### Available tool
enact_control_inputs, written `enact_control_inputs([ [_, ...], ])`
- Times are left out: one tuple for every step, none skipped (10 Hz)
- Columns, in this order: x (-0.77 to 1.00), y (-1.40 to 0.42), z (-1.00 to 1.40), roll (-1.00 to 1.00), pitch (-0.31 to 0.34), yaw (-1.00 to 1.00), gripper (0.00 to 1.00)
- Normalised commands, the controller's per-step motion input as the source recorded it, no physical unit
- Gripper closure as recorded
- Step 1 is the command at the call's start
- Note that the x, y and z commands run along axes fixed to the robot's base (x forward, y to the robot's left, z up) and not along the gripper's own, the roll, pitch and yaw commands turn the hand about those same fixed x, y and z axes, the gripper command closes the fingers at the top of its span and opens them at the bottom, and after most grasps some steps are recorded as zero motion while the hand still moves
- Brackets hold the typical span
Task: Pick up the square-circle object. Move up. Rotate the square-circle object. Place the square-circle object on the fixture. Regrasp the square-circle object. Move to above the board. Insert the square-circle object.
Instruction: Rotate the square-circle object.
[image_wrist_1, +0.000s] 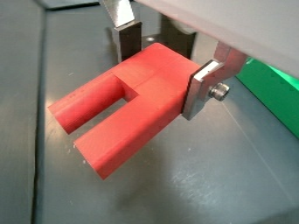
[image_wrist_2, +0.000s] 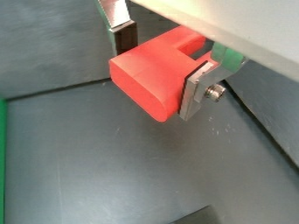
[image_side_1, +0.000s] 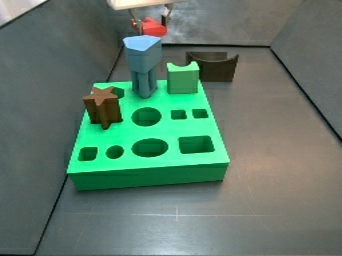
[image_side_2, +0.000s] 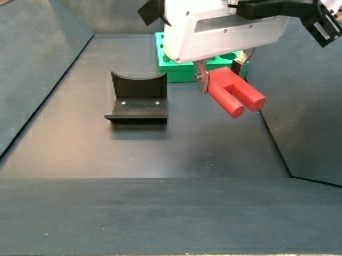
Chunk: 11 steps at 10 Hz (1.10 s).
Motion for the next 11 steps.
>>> enact_control_inputs([
  [0.02, 0.02, -0.03, -0.05, -0.036, -1.00, 1.00],
  [0.02, 0.02, -0.03, -0.05, -0.040, -1.00, 1.00],
  [0.02, 0.02, -0.03, -0.07, -0.050, -1.00, 1.00],
  [0.02, 0.02, -0.03, -0.09, -0.062, -1.00, 1.00],
  [0.02, 0.02, -0.03, -0.09, -0.063, -0.69, 1.00],
  [0.02, 0.02, -0.03, -0.09, -0.063, -0.54, 1.00],
  [0.02, 0.02, -0.03, -0.09, -0.061, -0.31, 1.00],
  [0.02, 0.02, -0.03, -0.09, -0.060, -0.21, 1.00],
  [0.00, 0.00, -1.00, 0.00, 0.000, 0.00, 1.00],
  [0.00, 0.00, -1.00, 0.00, -0.004, 0.02, 1.00],
  [0.02, 0.00, -1.00, -0.01, -0.023, 0.02, 1.00],
])
